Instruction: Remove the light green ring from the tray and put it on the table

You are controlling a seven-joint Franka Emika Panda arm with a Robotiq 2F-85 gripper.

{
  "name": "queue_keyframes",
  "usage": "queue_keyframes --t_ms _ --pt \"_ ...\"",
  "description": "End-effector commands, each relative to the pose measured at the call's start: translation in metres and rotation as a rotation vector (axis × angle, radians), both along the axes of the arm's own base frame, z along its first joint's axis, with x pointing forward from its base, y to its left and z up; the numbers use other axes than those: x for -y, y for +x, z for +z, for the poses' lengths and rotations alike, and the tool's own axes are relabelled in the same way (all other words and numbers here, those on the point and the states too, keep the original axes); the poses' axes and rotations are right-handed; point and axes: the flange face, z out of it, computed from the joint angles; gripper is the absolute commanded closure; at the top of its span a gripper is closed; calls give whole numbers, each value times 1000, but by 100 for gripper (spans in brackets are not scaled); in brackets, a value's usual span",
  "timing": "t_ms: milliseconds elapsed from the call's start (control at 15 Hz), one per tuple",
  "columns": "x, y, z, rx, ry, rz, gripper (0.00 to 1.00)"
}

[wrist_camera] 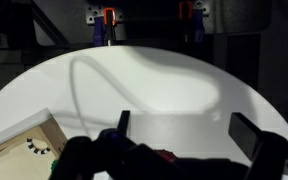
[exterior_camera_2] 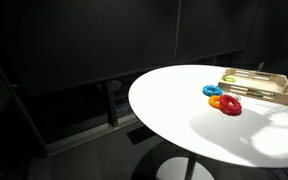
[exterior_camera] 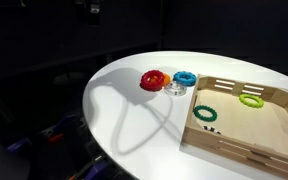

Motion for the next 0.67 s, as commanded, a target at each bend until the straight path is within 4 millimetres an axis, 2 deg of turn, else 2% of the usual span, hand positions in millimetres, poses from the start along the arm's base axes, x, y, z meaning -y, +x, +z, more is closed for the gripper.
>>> queue_keyframes --t_ms 0,267,600 --pt "3 15 21 44 28 -42 0" --pt "10 34 47 100 49 -95 0" --pt "39 66 76 194 57 -234 0"
